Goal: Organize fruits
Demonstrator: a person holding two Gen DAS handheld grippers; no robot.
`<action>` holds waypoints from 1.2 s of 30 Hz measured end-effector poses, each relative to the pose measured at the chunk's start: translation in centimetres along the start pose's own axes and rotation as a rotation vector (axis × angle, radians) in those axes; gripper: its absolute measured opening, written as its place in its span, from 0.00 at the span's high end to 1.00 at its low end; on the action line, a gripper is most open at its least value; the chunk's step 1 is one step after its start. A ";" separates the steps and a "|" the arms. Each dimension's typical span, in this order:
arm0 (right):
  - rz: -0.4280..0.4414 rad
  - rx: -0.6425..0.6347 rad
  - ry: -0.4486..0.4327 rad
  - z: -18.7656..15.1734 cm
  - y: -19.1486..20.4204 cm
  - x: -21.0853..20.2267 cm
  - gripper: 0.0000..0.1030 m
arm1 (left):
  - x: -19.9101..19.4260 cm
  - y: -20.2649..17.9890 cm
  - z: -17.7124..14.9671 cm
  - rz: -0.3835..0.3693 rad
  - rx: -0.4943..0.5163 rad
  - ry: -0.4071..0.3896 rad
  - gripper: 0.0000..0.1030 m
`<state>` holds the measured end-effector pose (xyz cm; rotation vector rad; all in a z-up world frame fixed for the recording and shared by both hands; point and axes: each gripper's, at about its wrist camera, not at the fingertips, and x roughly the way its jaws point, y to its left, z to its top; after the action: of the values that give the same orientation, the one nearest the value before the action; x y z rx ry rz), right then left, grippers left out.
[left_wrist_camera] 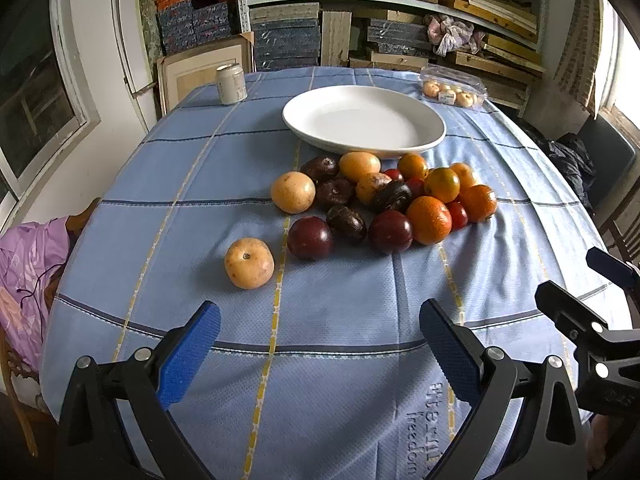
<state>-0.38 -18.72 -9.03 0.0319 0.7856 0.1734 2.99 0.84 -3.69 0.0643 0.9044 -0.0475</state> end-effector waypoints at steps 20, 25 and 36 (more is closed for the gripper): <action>0.120 0.105 -0.007 2.5 -6.7 5.1 0.04 | 7.4 4.3 1.7 -0.136 -0.067 0.073 0.03; 0.131 0.076 0.007 4.8 -6.5 6.8 0.04 | 8.0 5.3 2.9 -0.142 -0.074 0.043 0.03; 0.190 0.170 0.027 5.3 -7.8 10.6 0.07 | 10.2 7.7 3.0 -0.182 -0.088 0.092 0.04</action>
<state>11.79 -24.41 -13.42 0.2665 0.8224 0.2870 12.11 8.17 -9.59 -0.0986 1.0014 -0.1750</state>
